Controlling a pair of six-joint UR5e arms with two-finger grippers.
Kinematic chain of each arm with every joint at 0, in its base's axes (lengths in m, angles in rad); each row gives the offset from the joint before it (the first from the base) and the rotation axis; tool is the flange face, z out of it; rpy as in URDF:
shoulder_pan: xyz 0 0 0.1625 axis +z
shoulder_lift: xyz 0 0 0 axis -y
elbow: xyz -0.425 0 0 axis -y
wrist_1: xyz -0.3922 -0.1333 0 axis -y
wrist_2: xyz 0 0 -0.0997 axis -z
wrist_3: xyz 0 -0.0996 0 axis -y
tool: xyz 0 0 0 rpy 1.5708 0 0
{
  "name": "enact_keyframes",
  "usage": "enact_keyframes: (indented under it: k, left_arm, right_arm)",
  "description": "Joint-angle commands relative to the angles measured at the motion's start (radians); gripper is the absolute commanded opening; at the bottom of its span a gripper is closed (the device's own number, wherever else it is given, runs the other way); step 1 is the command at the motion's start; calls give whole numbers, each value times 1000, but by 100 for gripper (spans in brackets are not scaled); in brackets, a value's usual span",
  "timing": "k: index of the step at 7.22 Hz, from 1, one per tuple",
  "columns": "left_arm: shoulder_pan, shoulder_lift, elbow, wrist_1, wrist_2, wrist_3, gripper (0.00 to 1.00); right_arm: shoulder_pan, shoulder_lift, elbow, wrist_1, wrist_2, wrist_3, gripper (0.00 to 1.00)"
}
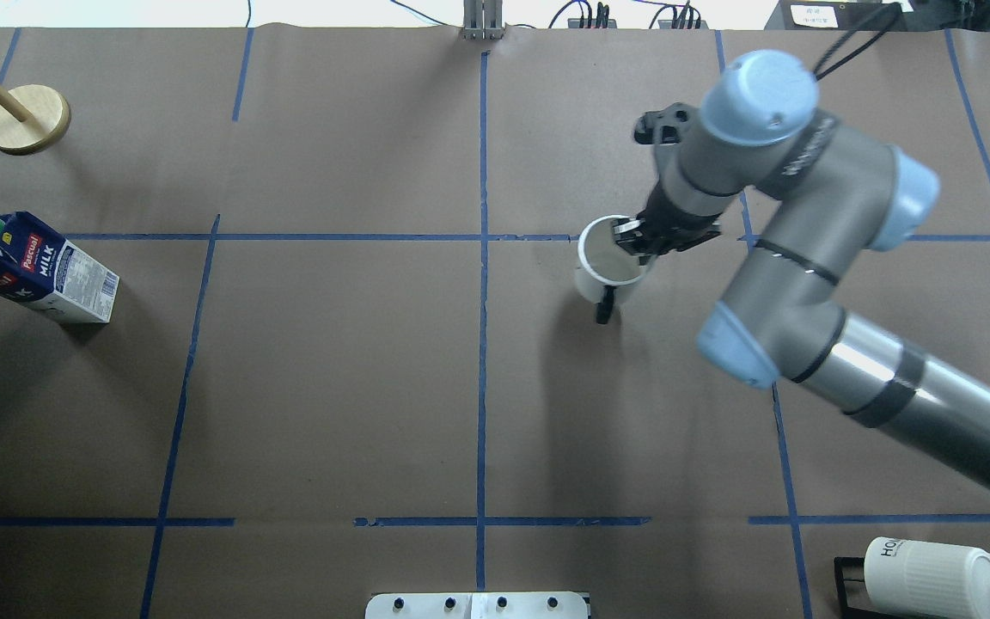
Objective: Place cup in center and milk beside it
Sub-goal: 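Carry the white mug with the right gripper to the table center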
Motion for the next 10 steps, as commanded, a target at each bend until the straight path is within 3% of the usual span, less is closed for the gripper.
enact_keyframes:
  k: [1,8,10]
  left_arm:
    - [0,0,-1,0,0,0,100]
    - [0,1,0,0,0,0,100]
    - [0,1,0,0,0,0,100]
  right_arm:
    - [-71,129,-112,8,-62,78,0]
    - [-116,180,-179,40,-97,100,0]
    - [-119,178,-180,43,-97,100,10]
